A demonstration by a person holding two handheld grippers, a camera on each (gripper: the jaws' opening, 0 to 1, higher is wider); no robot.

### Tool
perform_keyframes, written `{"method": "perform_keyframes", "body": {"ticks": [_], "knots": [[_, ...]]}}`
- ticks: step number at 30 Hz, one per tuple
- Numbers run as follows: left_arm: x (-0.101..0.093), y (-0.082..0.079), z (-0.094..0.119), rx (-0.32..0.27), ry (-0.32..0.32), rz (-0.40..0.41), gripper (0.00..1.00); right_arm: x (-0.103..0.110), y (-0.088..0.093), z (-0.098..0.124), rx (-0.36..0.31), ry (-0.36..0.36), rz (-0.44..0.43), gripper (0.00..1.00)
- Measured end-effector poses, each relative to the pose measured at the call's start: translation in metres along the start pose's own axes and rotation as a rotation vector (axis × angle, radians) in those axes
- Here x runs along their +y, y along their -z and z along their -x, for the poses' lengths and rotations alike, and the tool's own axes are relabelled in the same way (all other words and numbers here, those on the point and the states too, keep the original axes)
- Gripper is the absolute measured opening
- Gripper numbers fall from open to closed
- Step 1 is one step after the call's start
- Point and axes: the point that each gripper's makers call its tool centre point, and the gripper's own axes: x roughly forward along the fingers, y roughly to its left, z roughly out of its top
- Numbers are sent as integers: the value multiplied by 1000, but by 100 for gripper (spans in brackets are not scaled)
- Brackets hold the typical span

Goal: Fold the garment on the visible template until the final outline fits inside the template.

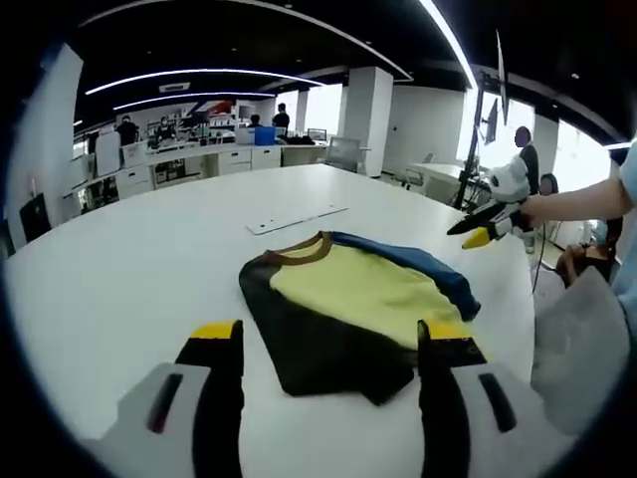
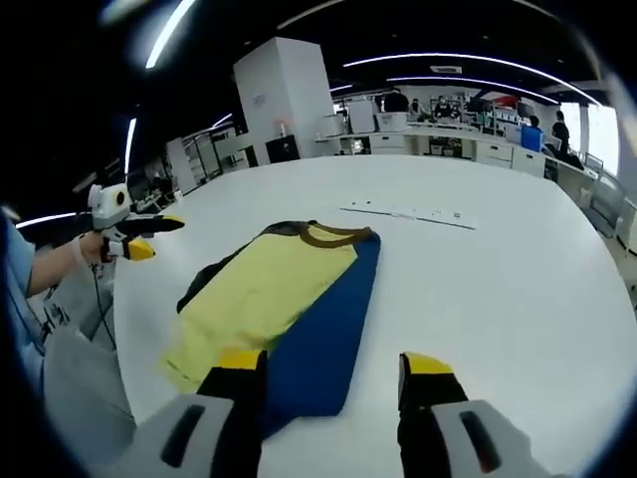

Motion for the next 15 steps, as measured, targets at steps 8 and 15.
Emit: {"method": "perform_keyframes", "body": {"ticks": [8, 15], "knots": [[-14, 10, 13, 6, 6, 2, 67, 14, 33, 3, 27, -5, -79, 38], [-16, 18, 23, 22, 8, 0, 67, 21, 56, 0, 47, -3, -127, 36]]}}
